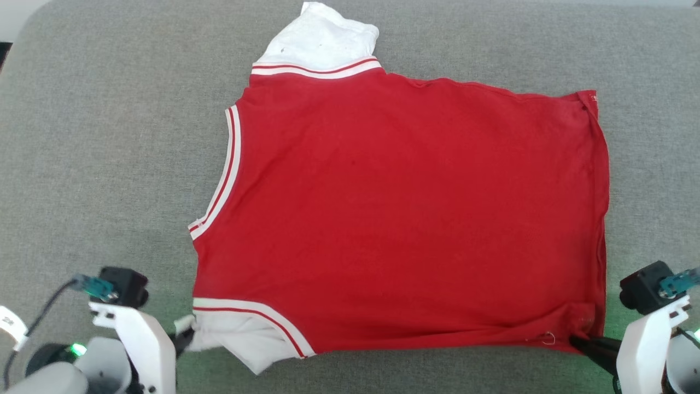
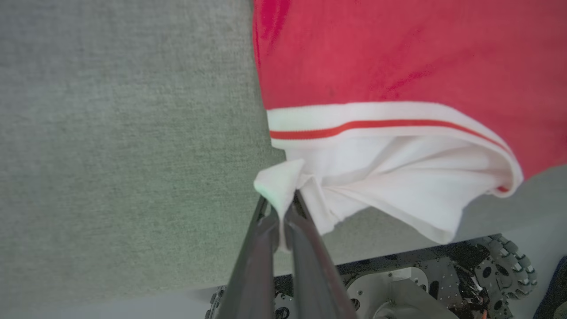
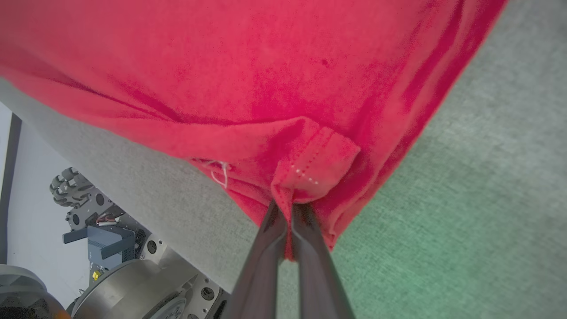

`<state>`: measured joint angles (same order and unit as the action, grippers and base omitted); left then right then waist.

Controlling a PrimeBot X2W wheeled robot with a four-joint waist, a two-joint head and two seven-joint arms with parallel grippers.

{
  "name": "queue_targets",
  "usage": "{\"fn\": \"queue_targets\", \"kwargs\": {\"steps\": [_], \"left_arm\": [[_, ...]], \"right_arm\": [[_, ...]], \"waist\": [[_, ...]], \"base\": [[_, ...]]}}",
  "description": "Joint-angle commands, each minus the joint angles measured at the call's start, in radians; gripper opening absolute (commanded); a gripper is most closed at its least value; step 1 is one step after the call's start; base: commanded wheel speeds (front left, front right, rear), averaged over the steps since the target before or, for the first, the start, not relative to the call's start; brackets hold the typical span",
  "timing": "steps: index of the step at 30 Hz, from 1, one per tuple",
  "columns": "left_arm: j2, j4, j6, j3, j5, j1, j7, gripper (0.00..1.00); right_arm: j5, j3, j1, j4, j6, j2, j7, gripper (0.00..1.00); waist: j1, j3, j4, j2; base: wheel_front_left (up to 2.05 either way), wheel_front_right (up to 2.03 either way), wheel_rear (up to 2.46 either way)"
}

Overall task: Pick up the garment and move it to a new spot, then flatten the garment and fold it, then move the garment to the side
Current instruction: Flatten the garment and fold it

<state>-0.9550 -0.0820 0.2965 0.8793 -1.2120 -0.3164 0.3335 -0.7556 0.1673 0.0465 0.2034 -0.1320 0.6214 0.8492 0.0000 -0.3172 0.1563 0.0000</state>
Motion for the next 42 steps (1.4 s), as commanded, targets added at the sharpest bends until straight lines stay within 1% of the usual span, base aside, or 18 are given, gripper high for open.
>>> {"fn": "queue_targets", "kwargs": {"steps": [1,3,8,11,13,16,19,25,31,32,33,34,35,36,37,38,40,42], "left_arm": [[-0.016,-0.005,0.007,-0.013,-0.005,-0.001,-0.006,0.0],[-0.026,-0.026,0.013,-0.034,-0.001,-0.028,-0.014,0.0],[-0.087,-0.088,0.023,-0.079,0.059,-0.124,-0.002,0.0],[-0.103,-0.11,0.018,-0.102,0.1,-0.207,0.015,0.0],[-0.099,-0.103,0.008,-0.109,0.14,-0.263,0.026,0.0],[-0.064,-0.054,-0.016,-0.102,0.175,-0.34,0.046,0.0],[-0.003,0.03,-0.05,-0.091,0.207,-0.414,0.056,0.0],[0.131,0.27,-0.132,-0.052,0.223,-0.519,0.063,0.0],[0.227,0.492,-0.209,-0.033,0.207,-0.571,0.055,0.0],[0.253,0.555,-0.228,-0.035,0.193,-0.585,0.053,0.0],[0.265,0.578,-0.239,-0.039,0.187,-0.591,0.049,0.08],[0.272,0.602,-0.248,-0.039,0.188,-0.599,0.043,0.31],[0.272,0.602,-0.248,-0.039,0.188,-0.599,0.043,0.31],[0.279,0.621,-0.255,-0.04,0.186,-0.605,0.039,0.46],[0.284,0.637,-0.262,-0.046,0.178,-0.611,0.032,0.83],[0.29,0.649,-0.267,-0.055,0.168,-0.614,0.028,1.0],[0.285,0.659,-0.275,-0.063,0.168,-0.622,0.024,1.0],[0.273,0.654,-0.27,-0.073,0.157,-0.622,0.024,1.0]], "right_arm": [[0.011,-0.012,0.01,0.006,0.003,-0.011,0.005,0.0],[0.022,-0.045,0.01,0.032,0.003,-0.026,0.012,0.0],[0.05,-0.104,-0.044,0.089,0.003,-0.06,0.045,0.0],[0.071,-0.124,-0.101,0.108,0.003,-0.079,0.064,0.0],[0.094,-0.126,-0.158,0.107,0.003,-0.09,0.07,0.0],[0.13,-0.121,-0.248,0.07,0.003,-0.112,0.066,0.0],[0.166,-0.103,-0.34,0.006,0.003,-0.132,0.045,0.0],[0.206,-0.03,-0.498,-0.179,0.003,-0.158,-0.022,0.0],[0.212,0.059,-0.611,-0.367,0.003,-0.177,-0.076,0.0],[0.211,0.082,-0.635,-0.422,0.003,-0.179,-0.094,0.03],[0.21,0.095,-0.645,-0.444,0.003,-0.178,-0.099,0.19],[0.206,0.105,-0.655,-0.463,0.003,-0.178,-0.105,0.4],[0.206,0.105,-0.655,-0.463,0.003,-0.178,-0.105,0.4],[0.204,0.113,-0.664,-0.478,0.003,-0.179,-0.113,0.71],[0.199,0.12,-0.673,-0.488,0.003,-0.179,-0.122,1.0],[0.192,0.126,-0.679,-0.496,0.003,-0.177,-0.125,1.0],[0.183,0.133,-0.687,-0.498,0.003,-0.171,-0.136,1.0],[0.171,0.132,-0.69,-0.48,0.003,-0.162,-0.154,1.0]], "waist": [[0.0,-0.002,0.0,0.0],[0.0,-0.004,0.001,0.0],[0.0,-0.009,-0.006,0.0],[0.0,-0.018,-0.012,0.0],[0.0,-0.028,-0.019,0.0],[0.0,-0.044,-0.025,0.0],[0.0,-0.062,-0.028,0.0],[0.0,-0.094,-0.037,0.0],[0.0,-0.113,-0.051,0.0],[0.0,-0.117,-0.051,0.0],[0.0,-0.119,-0.052,0.0],[0.0,-0.119,-0.052,0.0],[0.0,-0.119,-0.052,0.0],[0.0,-0.12,-0.052,0.0],[0.0,-0.119,-0.052,0.0],[0.0,-0.118,-0.052,0.0],[0.0,-0.114,-0.052,0.0],[0.0,-0.109,-0.054,0.0]], "base": [[0.0,0.0,0.0],[0.0,0.0,0.0],[0.0,0.0,0.0],[0.0,0.0,0.0],[0.0,0.0,0.0],[0.0,0.0,0.0],[0.0,0.0,0.0],[0.0,0.0,0.0],[0.0,0.0,0.0],[0.0,0.0,0.0],[0.0,0.0,0.0],[0.0,0.0,0.0],[0.0,0.0,0.0],[0.0,0.0,0.0],[0.0,0.0,0.0],[0.0,0.0,0.0],[0.0,0.0,0.0],[0.0,0.0,0.0]]}}
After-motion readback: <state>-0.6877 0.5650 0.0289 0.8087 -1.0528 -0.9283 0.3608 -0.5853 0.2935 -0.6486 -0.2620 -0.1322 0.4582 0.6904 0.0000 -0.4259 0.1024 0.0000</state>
